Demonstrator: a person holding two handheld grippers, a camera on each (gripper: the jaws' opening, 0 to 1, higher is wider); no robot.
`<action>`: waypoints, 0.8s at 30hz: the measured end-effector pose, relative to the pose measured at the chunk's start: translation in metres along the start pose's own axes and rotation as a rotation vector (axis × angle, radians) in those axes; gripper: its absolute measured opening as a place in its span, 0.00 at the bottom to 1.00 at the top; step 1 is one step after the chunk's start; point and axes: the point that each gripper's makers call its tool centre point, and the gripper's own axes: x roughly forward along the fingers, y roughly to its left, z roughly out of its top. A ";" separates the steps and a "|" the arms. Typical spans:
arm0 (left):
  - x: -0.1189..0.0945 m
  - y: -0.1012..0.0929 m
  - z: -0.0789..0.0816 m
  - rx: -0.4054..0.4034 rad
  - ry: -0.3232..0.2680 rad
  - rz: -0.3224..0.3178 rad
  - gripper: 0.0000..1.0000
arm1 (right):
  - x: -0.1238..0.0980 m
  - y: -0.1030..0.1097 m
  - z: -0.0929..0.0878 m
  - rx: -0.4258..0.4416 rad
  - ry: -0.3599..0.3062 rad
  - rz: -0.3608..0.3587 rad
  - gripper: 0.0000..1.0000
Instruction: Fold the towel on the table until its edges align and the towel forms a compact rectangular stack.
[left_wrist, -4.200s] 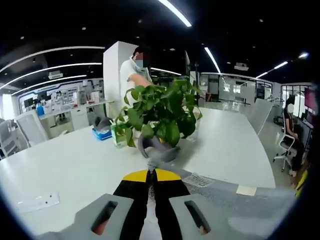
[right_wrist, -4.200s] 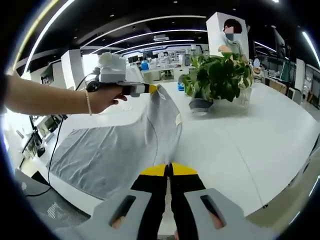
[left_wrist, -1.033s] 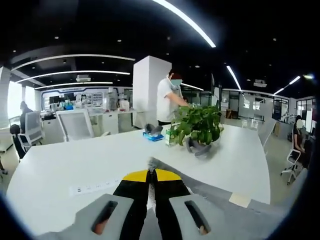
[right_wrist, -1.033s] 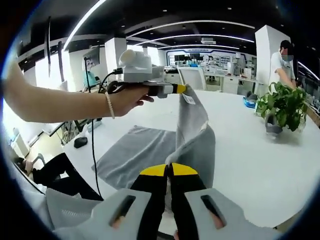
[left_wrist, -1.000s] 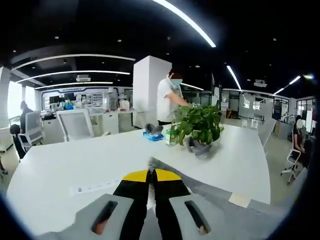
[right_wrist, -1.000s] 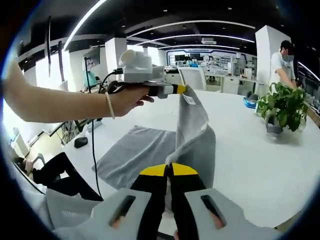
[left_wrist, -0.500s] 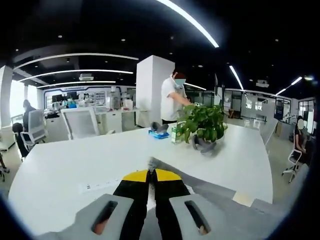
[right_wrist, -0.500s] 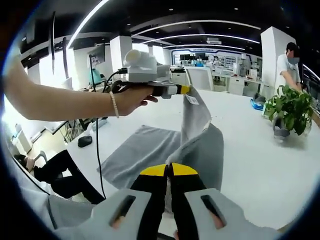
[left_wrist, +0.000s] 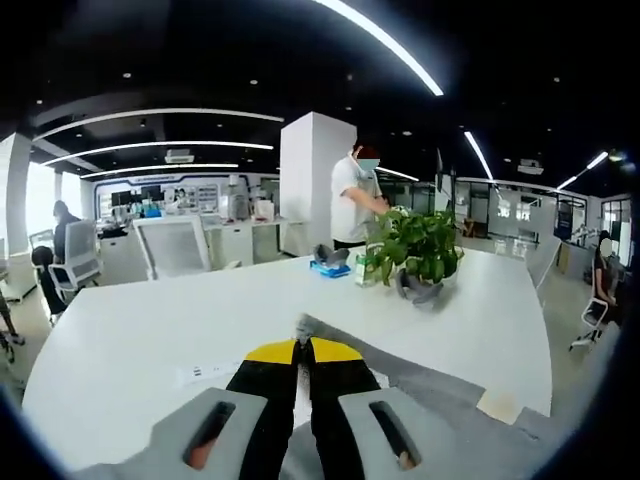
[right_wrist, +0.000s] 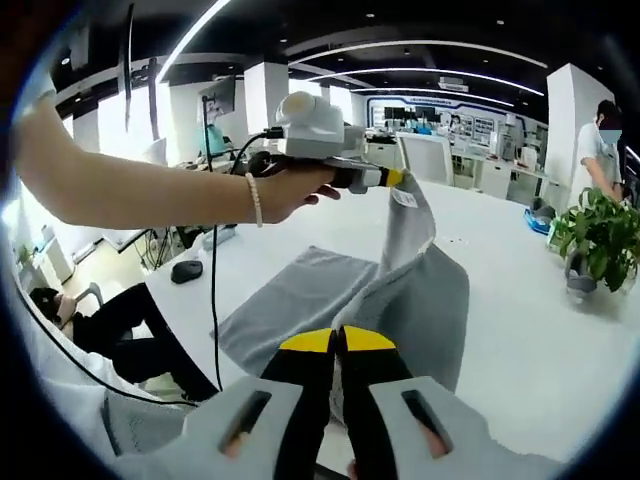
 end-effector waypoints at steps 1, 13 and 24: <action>-0.001 0.002 -0.001 0.000 0.001 0.003 0.03 | 0.002 0.003 0.000 -0.005 0.002 0.007 0.00; -0.023 0.035 -0.018 -0.034 0.008 0.061 0.03 | 0.019 0.028 0.003 -0.055 0.019 0.076 0.00; -0.038 0.062 -0.031 -0.064 0.010 0.102 0.03 | 0.034 0.052 0.004 -0.112 0.045 0.135 0.00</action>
